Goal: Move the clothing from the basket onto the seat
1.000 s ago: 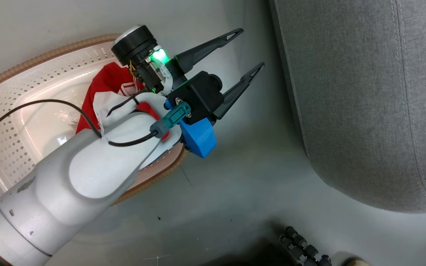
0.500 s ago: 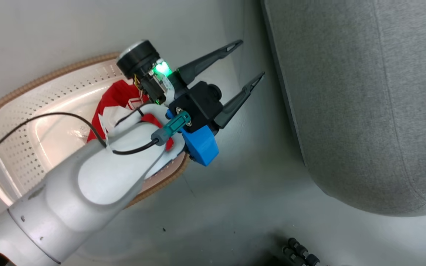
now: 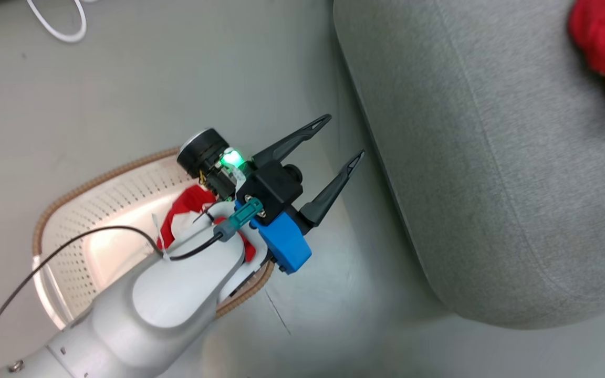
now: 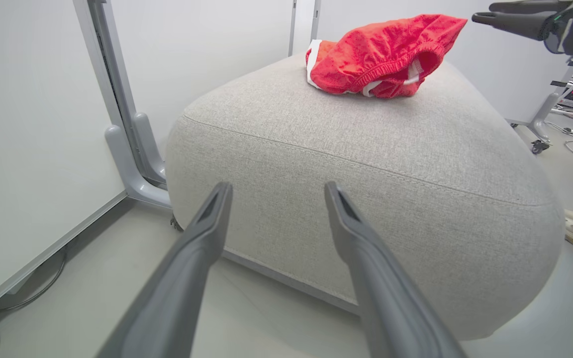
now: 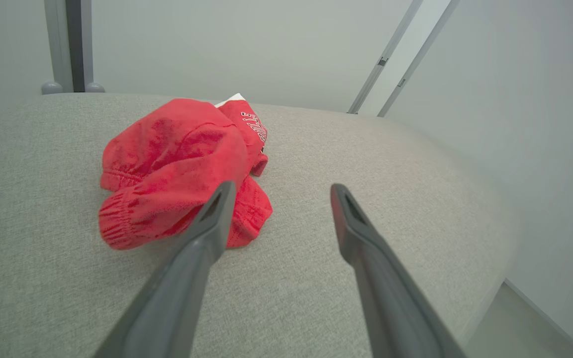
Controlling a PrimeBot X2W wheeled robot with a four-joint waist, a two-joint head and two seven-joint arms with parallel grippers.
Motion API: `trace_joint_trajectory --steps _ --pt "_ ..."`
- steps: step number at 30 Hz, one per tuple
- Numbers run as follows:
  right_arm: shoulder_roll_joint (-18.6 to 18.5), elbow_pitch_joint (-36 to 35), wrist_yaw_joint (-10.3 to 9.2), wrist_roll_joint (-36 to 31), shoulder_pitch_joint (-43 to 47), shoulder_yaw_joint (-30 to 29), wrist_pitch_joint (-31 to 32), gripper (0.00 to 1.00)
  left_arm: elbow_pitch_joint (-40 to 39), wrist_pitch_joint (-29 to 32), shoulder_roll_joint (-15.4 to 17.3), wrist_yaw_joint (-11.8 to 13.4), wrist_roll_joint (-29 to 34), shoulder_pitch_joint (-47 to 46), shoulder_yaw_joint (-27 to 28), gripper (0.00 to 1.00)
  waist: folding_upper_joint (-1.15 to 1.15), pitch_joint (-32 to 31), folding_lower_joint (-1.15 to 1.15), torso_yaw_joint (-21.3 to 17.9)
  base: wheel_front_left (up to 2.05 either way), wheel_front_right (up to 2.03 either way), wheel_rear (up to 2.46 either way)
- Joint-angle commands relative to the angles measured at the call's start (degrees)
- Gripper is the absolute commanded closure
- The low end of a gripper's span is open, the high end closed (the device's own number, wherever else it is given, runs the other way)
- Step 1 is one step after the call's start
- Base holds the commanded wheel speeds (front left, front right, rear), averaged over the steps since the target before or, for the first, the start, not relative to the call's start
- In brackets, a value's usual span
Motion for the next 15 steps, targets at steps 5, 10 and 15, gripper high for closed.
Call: trace_joint_trajectory --steps 5,10,15 --pt "0.04 -2.86 -0.02 -1.54 3.77 1.65 0.00 0.00 -1.13 -0.35 -0.34 0.70 -0.10 4.43 2.93 0.00 0.00 -7.58 0.01 0.59 0.00 0.00 0.00" --pt "1.07 -7.67 -0.02 -2.41 6.10 3.76 -0.01 0.00 -2.68 -0.36 -0.48 1.37 0.51 9.09 7.34 0.00 0.00 -12.12 0.01 1.91 0.00 0.00 0.00" --pt "2.56 -11.20 -0.02 -2.46 7.11 7.65 0.00 0.00 -4.07 -0.36 -0.85 2.41 1.10 14.77 13.40 0.00 0.00 -16.42 0.01 4.23 0.00 0.00 0.00"
